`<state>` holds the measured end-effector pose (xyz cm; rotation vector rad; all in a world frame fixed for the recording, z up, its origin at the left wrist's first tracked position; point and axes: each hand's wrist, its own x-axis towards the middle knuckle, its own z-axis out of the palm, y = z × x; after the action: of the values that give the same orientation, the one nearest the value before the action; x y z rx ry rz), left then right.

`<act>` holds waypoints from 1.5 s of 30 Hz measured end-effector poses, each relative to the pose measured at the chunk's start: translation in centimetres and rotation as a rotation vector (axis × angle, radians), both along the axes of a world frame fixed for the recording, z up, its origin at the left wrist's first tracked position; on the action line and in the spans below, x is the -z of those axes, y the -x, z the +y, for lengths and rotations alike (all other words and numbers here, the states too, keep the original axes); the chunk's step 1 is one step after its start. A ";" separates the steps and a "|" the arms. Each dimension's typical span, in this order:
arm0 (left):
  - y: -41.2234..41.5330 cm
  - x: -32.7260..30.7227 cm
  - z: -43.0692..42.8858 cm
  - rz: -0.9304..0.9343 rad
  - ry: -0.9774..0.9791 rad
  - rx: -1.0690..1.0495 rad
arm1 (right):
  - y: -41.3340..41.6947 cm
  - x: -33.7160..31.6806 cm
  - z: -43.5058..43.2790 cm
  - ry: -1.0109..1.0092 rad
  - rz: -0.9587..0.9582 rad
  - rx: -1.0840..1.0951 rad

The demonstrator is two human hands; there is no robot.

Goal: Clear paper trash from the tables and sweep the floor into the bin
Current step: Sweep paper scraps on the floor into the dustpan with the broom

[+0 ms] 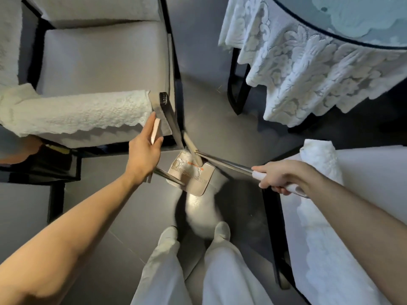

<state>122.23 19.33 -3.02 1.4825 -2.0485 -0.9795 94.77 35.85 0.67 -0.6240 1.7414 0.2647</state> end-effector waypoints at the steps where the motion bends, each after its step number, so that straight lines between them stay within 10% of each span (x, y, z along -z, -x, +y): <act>1: -0.2 -0.1 -0.2 0.018 -0.019 0.012 | -0.2 -0.6 1.0 -0.007 -0.021 0.040; 17: -6.9 -1.2 1.5 0.029 -0.049 0.552 | -18.0 -5.1 21.0 0.135 0.047 0.791; 30: -5.9 0.2 14.4 -0.082 0.062 1.026 | -33.6 1.3 31.3 0.071 0.412 0.956; 45: -2.2 -0.8 16.3 -0.069 -0.094 1.237 | -43.6 -2.9 30.3 0.056 0.167 0.925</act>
<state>124.39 35.65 -2.27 0.0915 -2.9808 -1.4089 138.36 66.15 3.55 0.2103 2.0166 -0.3894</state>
